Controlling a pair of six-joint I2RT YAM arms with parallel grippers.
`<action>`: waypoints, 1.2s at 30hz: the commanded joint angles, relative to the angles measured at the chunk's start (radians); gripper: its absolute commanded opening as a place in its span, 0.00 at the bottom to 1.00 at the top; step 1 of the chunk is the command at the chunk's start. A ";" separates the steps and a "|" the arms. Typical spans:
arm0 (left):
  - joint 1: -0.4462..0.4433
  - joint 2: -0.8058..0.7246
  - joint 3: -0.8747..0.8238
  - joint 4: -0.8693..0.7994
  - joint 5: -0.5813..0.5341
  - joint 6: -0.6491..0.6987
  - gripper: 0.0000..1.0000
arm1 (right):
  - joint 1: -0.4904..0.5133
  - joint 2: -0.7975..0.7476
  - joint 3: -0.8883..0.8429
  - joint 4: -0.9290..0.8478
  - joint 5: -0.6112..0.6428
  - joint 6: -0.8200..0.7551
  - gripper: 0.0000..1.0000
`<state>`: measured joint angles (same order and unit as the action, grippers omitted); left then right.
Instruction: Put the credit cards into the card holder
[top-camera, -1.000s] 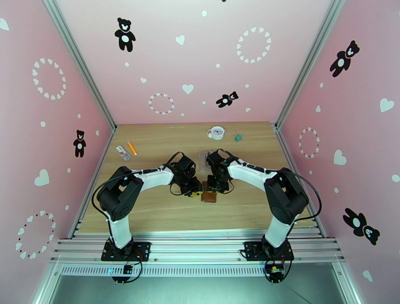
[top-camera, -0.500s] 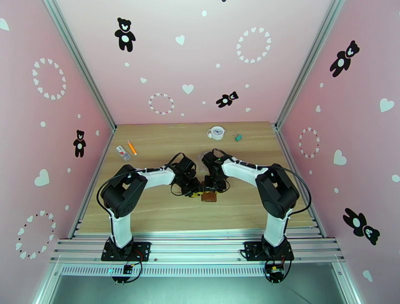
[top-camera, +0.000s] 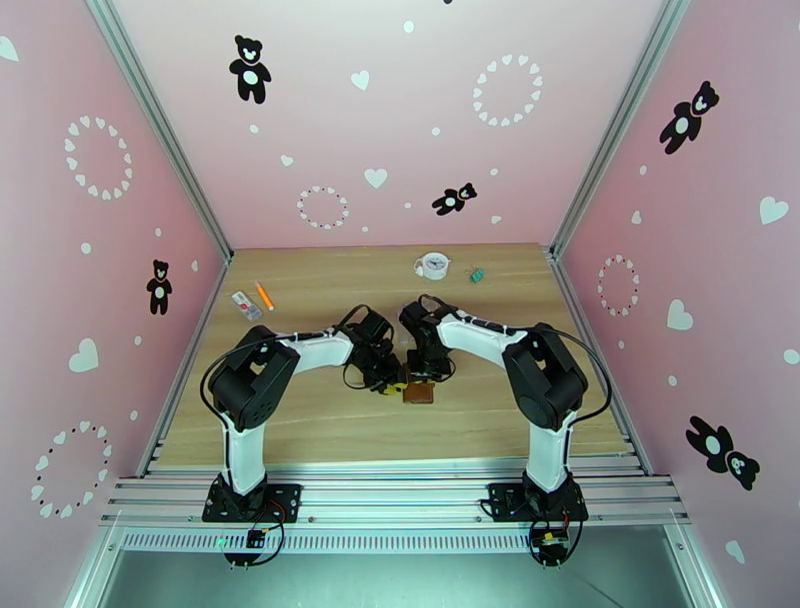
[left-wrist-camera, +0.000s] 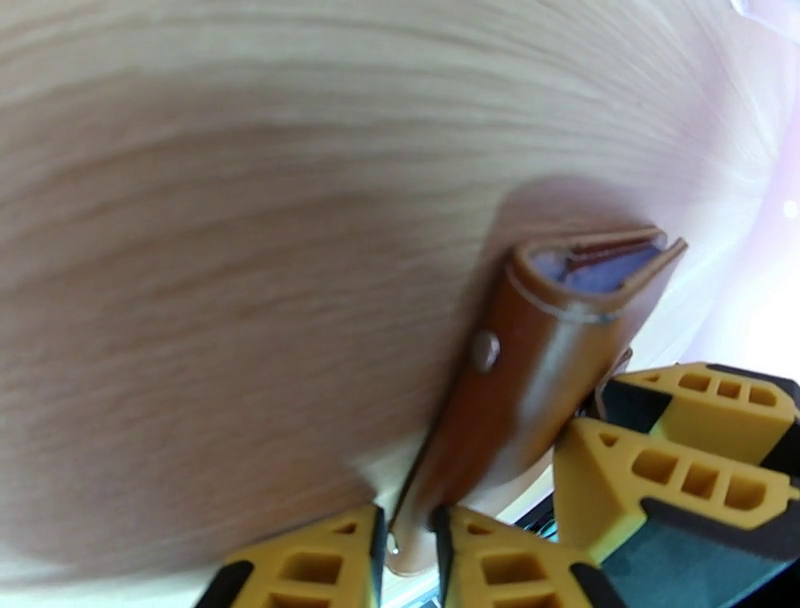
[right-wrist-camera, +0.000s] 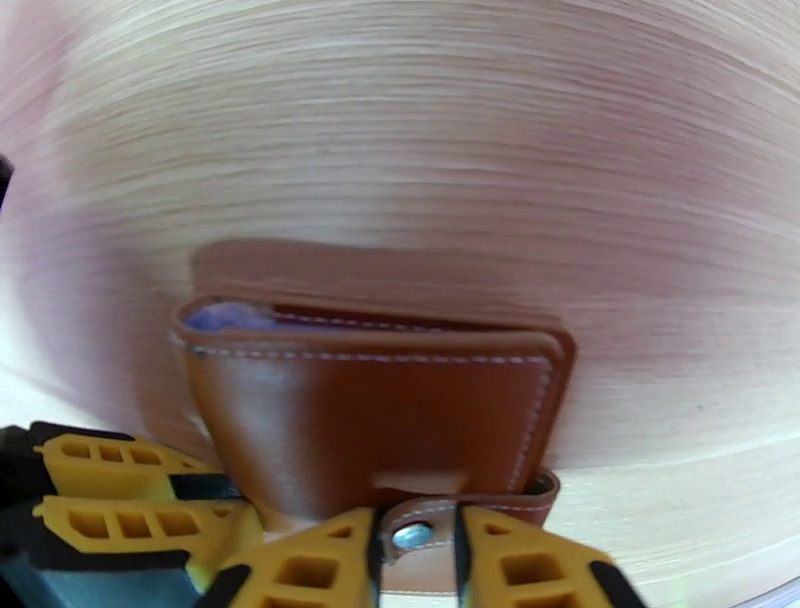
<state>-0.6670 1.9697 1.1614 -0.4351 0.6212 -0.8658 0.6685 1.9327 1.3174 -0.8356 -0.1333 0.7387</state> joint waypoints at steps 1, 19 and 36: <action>-0.003 0.061 0.014 -0.063 -0.074 0.031 0.21 | 0.003 0.008 0.008 0.067 -0.024 -0.067 0.13; 0.020 0.019 0.029 -0.121 -0.111 0.090 0.22 | -0.142 -0.312 -0.213 0.146 -0.209 -0.104 0.00; 0.260 -0.586 -0.310 -0.166 -0.208 -0.017 0.55 | 0.018 -0.379 -0.138 0.331 -0.455 0.122 0.00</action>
<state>-0.4137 1.4307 0.8989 -0.5758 0.4370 -0.8543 0.6781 1.5120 1.1564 -0.5232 -0.5961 0.8223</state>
